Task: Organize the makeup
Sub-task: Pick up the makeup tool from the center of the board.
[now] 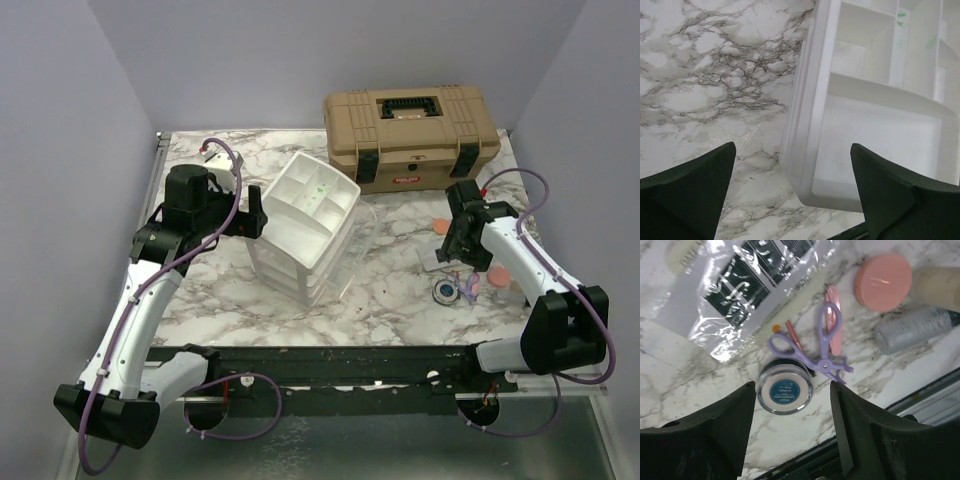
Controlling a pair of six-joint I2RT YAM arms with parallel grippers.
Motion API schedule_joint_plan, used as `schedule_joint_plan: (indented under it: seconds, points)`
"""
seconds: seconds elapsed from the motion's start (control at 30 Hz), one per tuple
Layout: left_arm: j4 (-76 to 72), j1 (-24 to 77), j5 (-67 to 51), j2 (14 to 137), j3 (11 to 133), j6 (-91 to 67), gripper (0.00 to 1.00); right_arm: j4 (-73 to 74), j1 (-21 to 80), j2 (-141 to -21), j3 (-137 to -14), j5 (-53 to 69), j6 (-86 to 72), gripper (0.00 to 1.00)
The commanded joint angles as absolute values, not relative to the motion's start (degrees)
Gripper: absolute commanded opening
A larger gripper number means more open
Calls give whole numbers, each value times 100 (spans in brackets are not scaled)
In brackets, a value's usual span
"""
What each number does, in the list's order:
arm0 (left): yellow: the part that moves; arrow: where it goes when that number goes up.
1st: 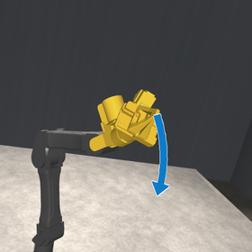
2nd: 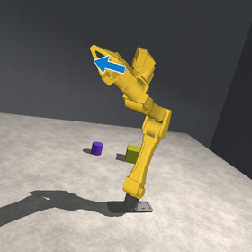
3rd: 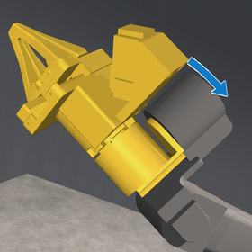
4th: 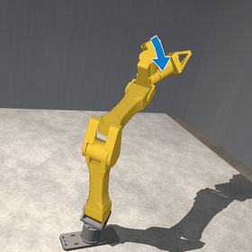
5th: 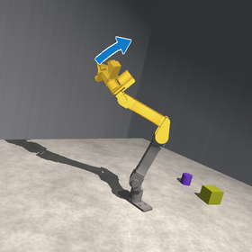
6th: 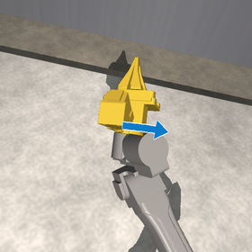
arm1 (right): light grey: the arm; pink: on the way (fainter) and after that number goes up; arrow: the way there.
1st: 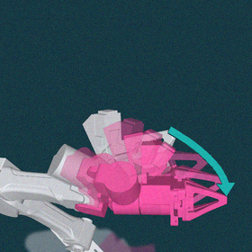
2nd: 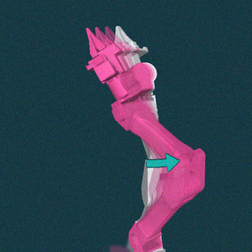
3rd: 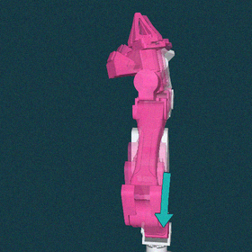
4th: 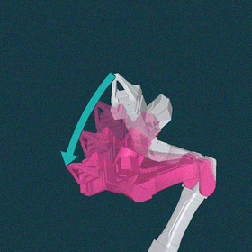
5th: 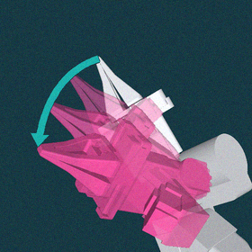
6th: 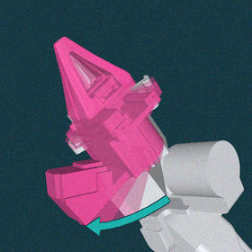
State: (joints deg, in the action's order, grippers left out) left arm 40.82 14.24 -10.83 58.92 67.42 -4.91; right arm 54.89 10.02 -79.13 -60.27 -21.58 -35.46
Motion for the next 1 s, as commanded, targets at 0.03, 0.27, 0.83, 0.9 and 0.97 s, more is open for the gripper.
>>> schedule_joint_plan:
  seconds: [0.03, 0.27, 0.83, 0.9, 0.97]
  points:
    - [4034, 1525, -922, 5771, 6673, -493, 99, 6068, 959, -7754, -5871, -2563, -3615, 66]
    - [4054, 1537, -895, 5736, 6686, -479, 99, 6460, 938, -7951, -5722, -2397, -3528, 64]
    - [4074, 1648, -777, 5713, 6698, -417, 99, 5386, 510, -8489, -5541, -2862, -3930, 54]
    - [4086, 1652, -684, 5727, 6701, -404, 99, 5287, 509, -8482, -5510, -2798, -3958, 54]
    - [4095, 1652, -679, 5738, 6714, -404, 99, 5182, 510, -8509, -5451, -2742, -4014, 53]
